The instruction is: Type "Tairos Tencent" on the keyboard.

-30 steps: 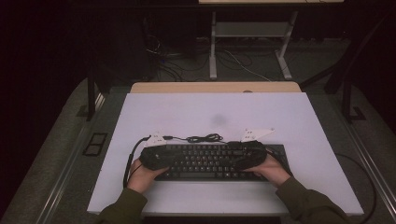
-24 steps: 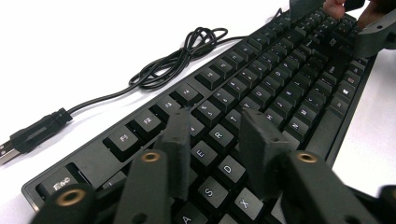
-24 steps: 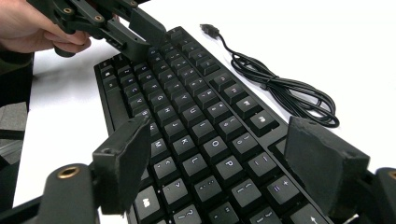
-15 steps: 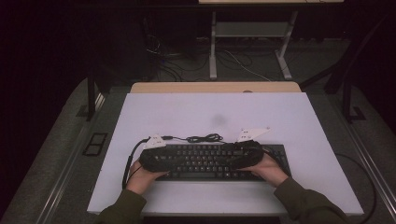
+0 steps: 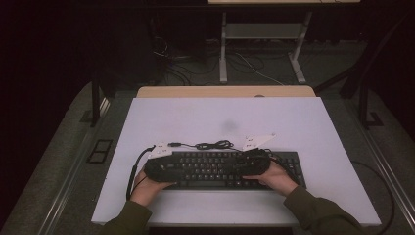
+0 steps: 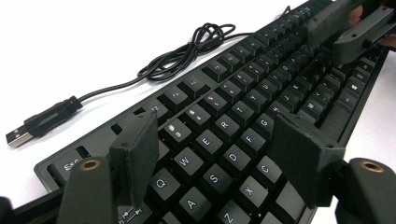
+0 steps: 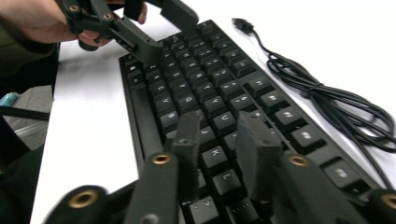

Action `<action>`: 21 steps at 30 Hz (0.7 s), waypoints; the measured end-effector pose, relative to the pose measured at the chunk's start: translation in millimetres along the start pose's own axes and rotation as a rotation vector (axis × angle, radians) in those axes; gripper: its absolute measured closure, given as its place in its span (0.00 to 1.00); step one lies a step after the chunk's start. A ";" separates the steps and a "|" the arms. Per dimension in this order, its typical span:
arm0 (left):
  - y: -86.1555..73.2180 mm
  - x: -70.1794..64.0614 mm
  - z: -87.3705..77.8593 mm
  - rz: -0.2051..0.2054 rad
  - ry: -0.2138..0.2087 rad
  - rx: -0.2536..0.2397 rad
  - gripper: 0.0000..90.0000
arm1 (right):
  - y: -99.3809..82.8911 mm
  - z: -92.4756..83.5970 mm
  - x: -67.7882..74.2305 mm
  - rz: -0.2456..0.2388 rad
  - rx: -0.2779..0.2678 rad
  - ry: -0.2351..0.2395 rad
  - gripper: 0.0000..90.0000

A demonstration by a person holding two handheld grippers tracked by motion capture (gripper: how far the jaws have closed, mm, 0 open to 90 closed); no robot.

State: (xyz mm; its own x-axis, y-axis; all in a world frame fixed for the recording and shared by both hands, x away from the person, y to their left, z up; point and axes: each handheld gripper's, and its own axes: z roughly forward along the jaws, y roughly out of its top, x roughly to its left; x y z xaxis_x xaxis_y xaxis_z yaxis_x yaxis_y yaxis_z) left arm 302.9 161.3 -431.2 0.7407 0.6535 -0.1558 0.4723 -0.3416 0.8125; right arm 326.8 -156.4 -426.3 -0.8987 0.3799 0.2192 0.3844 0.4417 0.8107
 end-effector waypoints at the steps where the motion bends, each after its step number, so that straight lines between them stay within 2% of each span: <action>1: -0.2 0.0 -0.2 0.000 0.000 -0.001 0.32 | 0.3 1.4 0.5 -0.002 0.006 0.008 0.83; 10: -0.5 0.5 -0.6 -0.009 0.008 -0.002 0.26 | 2.3 9.9 4.7 -0.004 0.029 0.050 0.99; 21: -0.7 0.5 -0.7 -0.009 0.016 -0.004 0.21 | 3.7 19.0 8.7 -0.023 0.059 0.059 0.99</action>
State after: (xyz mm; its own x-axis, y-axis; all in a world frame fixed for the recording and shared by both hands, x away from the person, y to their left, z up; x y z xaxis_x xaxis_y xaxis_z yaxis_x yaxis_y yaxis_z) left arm 302.6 162.3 -431.5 0.7285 0.6674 -0.1543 0.4773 -0.3329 0.8132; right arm 324.3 -136.0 -431.7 -0.9175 0.3218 0.2339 0.3740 0.4973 0.7829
